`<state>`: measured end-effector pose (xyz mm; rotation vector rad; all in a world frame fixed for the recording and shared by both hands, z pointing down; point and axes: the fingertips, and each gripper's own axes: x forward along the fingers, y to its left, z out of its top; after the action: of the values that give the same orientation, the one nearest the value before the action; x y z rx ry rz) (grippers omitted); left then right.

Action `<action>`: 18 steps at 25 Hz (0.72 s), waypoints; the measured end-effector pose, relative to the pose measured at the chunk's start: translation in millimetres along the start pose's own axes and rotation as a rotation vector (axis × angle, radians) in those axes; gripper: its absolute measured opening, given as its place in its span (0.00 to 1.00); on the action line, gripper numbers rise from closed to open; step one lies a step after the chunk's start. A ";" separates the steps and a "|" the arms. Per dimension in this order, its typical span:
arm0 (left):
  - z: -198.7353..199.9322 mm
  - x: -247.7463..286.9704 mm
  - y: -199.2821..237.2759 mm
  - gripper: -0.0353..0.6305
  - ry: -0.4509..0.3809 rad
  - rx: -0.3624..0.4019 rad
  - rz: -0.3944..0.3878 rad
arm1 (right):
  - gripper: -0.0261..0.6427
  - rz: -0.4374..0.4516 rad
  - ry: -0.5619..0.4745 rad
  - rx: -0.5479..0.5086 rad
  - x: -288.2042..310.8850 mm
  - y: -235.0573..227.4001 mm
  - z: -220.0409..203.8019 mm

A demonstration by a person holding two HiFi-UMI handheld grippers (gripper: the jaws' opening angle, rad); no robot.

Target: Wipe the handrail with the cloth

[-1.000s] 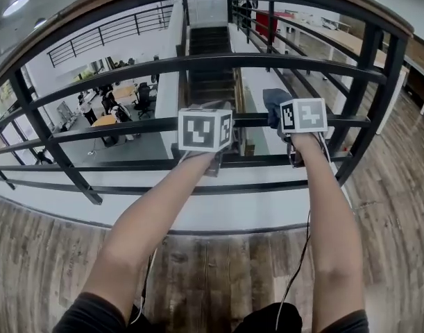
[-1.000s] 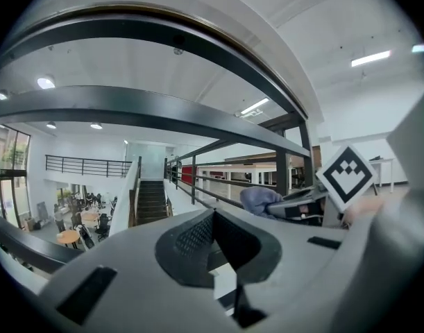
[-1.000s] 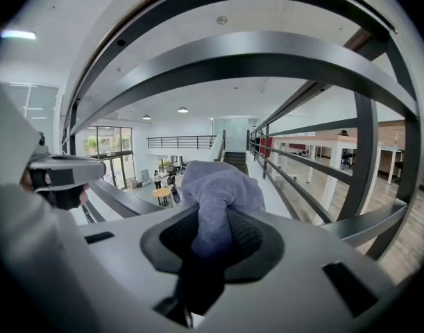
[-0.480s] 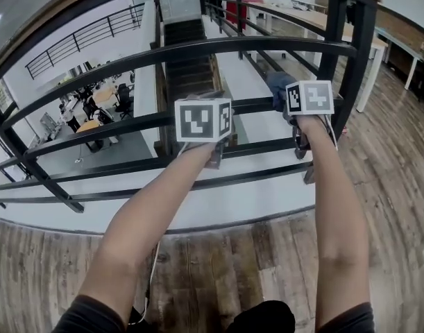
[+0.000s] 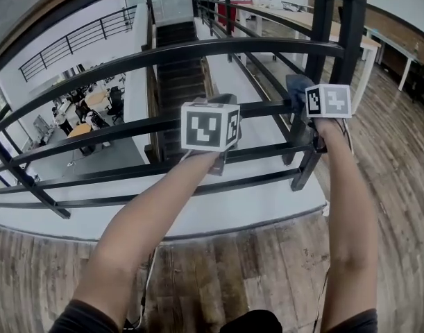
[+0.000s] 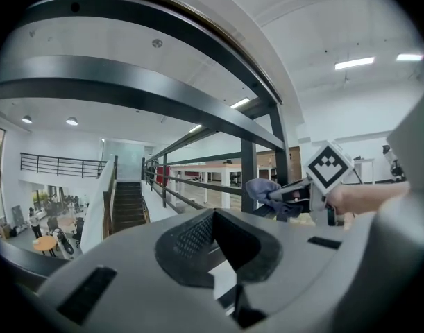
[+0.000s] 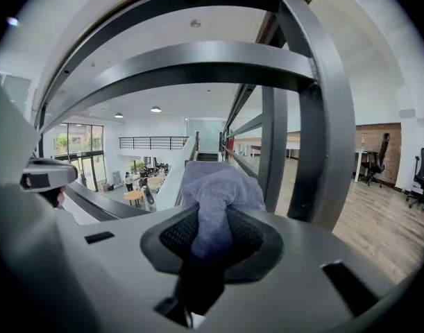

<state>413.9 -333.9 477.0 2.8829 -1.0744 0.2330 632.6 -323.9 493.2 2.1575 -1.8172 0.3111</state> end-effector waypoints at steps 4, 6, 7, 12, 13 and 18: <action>7.5 5.0 -11.6 0.05 -0.015 0.029 -0.008 | 0.18 -0.038 -0.003 -0.006 -1.0 -35.2 -1.9; 6.8 10.1 -17.2 0.05 -0.018 0.061 -0.009 | 0.18 -0.055 -0.001 0.006 -2.0 -50.1 -4.6; 6.7 11.4 -18.6 0.05 -0.020 0.077 -0.008 | 0.18 -0.057 -0.004 0.016 -1.7 -54.5 -5.8; -1.3 9.1 -13.1 0.05 -0.012 0.040 -0.017 | 0.18 -0.065 -0.016 0.038 0.5 -57.0 -3.7; -3.3 6.0 -10.6 0.05 -0.009 0.036 -0.017 | 0.17 -0.078 -0.018 0.041 -0.5 -56.8 -3.8; -4.8 -24.3 11.5 0.05 -0.029 0.026 0.000 | 0.17 -0.063 -0.174 0.060 -15.8 -10.5 6.9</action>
<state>387.7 -326.4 477.8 2.9178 -1.0842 0.2066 640.0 -310.3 480.3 2.3433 -1.8469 0.1705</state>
